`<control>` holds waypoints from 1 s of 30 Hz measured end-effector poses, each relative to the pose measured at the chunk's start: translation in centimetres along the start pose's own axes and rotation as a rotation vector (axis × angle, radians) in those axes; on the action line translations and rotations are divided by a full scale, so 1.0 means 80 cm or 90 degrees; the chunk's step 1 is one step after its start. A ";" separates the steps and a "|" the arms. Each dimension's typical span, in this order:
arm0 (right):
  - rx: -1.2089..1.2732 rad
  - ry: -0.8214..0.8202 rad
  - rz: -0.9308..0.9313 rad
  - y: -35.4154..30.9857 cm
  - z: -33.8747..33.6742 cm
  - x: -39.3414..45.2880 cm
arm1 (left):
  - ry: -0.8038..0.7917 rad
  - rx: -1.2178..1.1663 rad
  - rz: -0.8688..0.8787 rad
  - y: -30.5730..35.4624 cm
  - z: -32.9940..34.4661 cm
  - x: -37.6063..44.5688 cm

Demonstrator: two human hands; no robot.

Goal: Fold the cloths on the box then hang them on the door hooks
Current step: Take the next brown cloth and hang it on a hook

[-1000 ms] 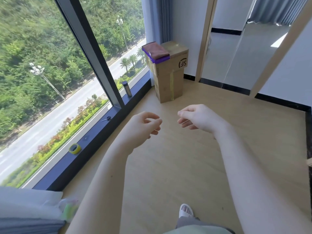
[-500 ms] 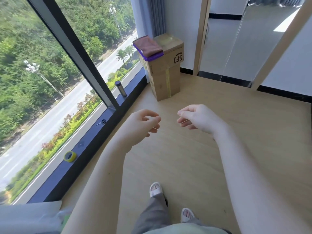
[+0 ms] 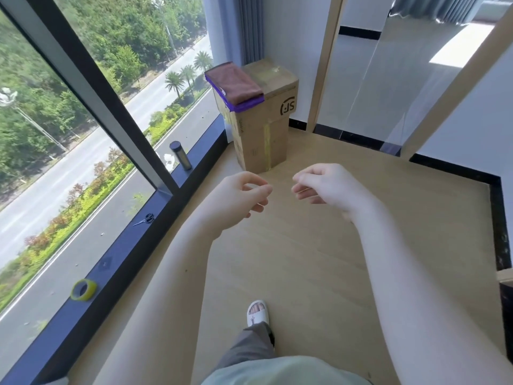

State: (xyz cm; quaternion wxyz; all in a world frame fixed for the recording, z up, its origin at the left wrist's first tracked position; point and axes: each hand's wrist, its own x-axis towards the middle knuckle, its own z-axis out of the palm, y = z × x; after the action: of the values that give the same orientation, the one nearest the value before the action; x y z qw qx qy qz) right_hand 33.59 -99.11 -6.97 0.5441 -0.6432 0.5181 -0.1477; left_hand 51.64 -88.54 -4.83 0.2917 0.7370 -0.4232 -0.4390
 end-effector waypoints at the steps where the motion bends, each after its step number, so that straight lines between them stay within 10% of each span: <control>1: 0.002 0.004 -0.005 -0.008 0.004 0.013 | -0.004 0.001 0.003 -0.001 -0.009 0.012; 30: -0.012 -0.049 -0.008 -0.111 -0.053 0.329 | 0.000 0.005 0.004 0.081 -0.115 0.310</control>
State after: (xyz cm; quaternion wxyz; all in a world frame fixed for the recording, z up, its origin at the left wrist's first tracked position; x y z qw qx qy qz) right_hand 45.91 -124.33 -7.72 0.5566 -0.6567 0.4941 -0.1220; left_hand 63.85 -112.88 -5.46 0.2901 0.7370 -0.4271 -0.4361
